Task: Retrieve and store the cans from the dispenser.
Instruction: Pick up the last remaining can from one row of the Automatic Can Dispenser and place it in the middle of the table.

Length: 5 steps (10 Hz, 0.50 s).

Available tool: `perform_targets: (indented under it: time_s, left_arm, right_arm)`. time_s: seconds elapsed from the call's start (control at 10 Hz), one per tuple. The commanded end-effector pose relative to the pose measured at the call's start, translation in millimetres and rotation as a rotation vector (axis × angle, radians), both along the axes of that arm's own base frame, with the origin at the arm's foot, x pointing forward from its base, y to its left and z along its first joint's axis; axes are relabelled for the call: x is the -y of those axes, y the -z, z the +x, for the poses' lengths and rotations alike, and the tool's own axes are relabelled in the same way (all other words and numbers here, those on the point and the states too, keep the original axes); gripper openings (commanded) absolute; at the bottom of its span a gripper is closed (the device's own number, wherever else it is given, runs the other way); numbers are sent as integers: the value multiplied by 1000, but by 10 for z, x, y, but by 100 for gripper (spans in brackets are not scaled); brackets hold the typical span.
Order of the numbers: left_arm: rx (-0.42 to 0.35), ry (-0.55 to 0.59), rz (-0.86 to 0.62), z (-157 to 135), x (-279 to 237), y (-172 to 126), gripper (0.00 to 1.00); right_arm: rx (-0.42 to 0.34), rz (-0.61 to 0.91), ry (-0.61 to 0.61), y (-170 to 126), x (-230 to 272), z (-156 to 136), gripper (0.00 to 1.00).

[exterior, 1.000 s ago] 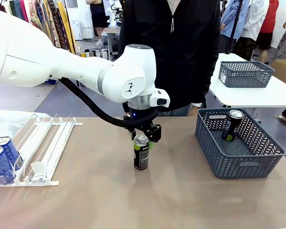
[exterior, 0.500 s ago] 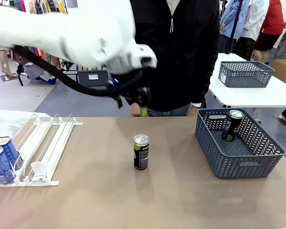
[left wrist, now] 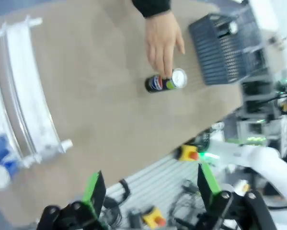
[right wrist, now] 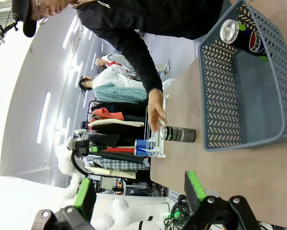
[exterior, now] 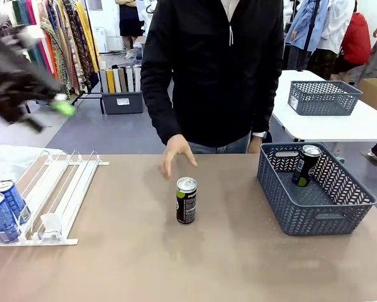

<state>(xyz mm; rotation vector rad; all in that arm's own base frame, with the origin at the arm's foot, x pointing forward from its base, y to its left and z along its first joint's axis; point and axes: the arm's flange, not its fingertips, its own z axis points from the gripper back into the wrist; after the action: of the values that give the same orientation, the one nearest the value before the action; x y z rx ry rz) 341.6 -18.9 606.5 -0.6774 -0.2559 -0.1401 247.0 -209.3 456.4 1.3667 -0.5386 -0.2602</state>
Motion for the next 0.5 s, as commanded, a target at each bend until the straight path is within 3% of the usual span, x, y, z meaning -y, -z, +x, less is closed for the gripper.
perform_targets:
  time_s: [0.0,0.2,0.4]
  left_arm:
    - [-33,-161,-270,-269,-990,448,100]
    - [-172,-252,-410,-380,-1625,812,100]
    - [-187,-231,-455,-388,-1722,950,100]
  right_arm:
    - [26,-1,-7,-28,12,2,100]
    - [26,-1,-7,-28,12,2,100]
    - [26,-1,-7,-28,12,2,100]
